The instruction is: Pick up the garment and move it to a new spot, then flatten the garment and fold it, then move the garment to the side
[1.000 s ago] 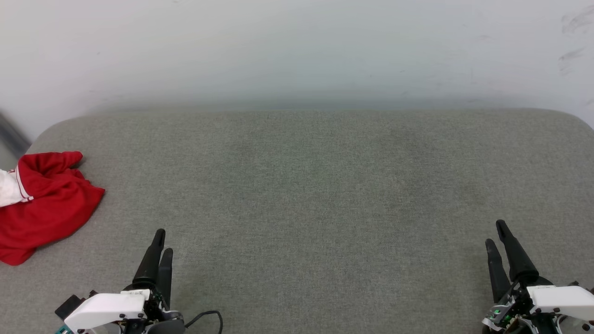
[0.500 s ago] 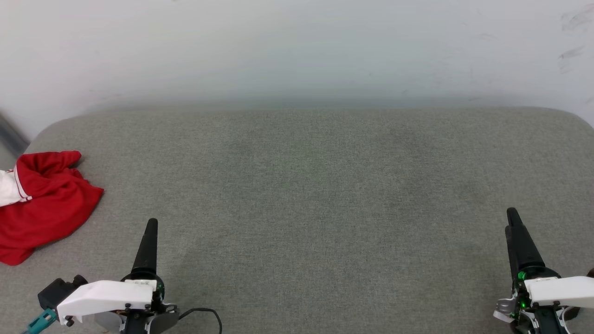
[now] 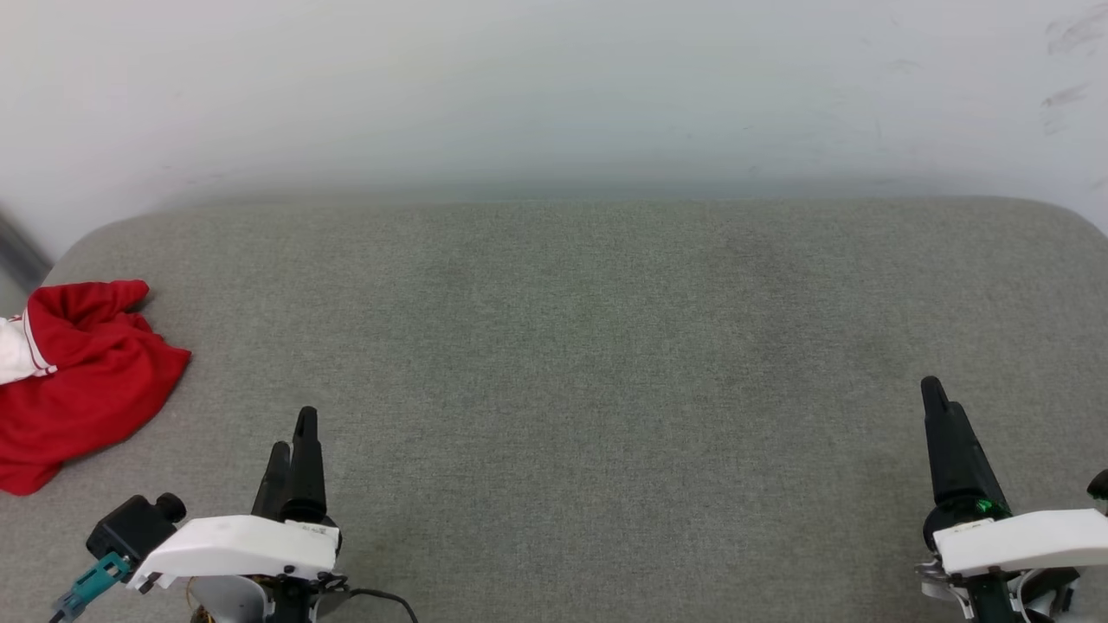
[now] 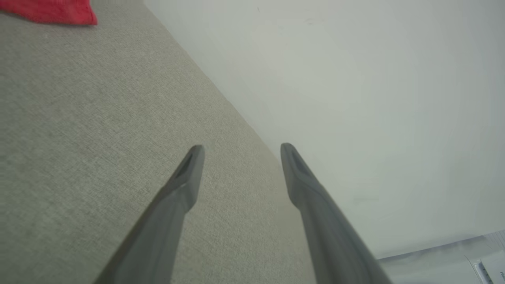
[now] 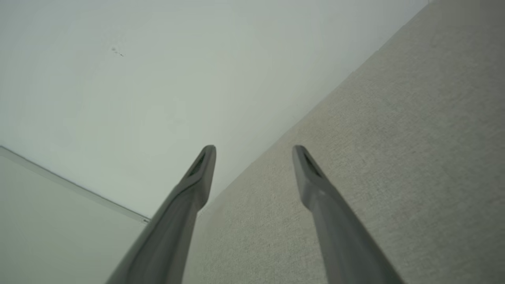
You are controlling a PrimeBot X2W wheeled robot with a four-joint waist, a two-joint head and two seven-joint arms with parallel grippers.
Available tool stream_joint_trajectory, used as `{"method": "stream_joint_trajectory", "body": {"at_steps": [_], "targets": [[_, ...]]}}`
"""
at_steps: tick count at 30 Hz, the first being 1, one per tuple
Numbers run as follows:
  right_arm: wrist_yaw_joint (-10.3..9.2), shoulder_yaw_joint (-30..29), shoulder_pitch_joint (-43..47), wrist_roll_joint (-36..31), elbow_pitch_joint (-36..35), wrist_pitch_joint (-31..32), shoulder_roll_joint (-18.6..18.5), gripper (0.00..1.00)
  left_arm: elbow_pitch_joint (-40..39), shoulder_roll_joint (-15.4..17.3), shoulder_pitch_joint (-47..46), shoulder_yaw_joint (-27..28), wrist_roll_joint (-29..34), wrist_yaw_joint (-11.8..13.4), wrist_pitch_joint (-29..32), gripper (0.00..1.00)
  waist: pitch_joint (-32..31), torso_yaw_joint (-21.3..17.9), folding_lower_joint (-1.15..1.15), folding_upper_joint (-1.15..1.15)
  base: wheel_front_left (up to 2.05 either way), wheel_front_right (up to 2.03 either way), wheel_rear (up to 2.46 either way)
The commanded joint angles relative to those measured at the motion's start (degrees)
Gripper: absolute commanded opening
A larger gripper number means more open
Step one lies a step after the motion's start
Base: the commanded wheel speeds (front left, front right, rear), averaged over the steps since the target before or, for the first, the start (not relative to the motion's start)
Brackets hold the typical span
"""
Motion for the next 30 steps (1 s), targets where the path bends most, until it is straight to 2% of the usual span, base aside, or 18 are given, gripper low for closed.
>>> {"method": "stream_joint_trajectory", "body": {"at_steps": [1,13,30], "targets": [[0.00,0.2,-0.1,-2.7,-1.4,-0.7,0.0,1.00,-1.2,0.2,-0.2,-0.4,2.6,0.4,-0.7,1.00,0.0,0.0,0.00,0.00,0.00,0.00,0.00],[0.00,0.8,1.2,-13.6,-2.7,-3.1,0.0,1.00,-2.6,1.5,0.4,-3.3,13.7,3.0,-3.1,1.00,0.2,-0.1,0.00,0.00,0.00,0.00,0.00],[0.00,1.5,3.0,-24.8,-2.9,-6.1,0.0,1.00,-3.2,2.3,1.5,-6.7,25.2,5.3,-6.0,1.00,0.3,-0.1,0.00,0.00,0.00,0.00,0.00]]}}
